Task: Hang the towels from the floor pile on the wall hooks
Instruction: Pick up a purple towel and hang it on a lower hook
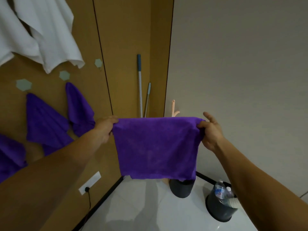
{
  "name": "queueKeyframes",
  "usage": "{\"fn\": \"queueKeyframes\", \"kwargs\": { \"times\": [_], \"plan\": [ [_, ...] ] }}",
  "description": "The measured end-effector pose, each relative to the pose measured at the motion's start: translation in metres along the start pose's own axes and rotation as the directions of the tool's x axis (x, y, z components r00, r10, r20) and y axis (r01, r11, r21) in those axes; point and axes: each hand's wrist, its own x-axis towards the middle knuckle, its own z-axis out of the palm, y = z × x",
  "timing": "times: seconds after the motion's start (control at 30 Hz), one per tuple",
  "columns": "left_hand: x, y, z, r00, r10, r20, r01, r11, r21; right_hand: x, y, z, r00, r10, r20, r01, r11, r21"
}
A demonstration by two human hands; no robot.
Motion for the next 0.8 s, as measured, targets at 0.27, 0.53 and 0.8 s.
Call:
{"fn": "queueKeyframes", "kwargs": {
  "times": [0.27, 0.53, 0.8],
  "plan": [
    [0.058, 0.019, -0.001, 0.996, 0.04, 0.077, -0.041, 0.999, 0.004, 0.054, 0.005, 0.039, 0.99, -0.134, -0.051, 0.105, 0.917, -0.386],
    [0.088, 0.037, 0.0, 0.993, -0.074, 0.094, 0.079, 0.996, -0.048, 0.103, 0.014, 0.069, 0.975, -0.213, -0.064, 0.15, 0.843, -0.517],
    [0.113, 0.035, -0.005, 0.99, -0.136, -0.041, 0.135, 0.99, -0.03, 0.156, 0.017, 0.091, 0.992, -0.125, 0.002, 0.113, 0.891, -0.44]
  ]
}}
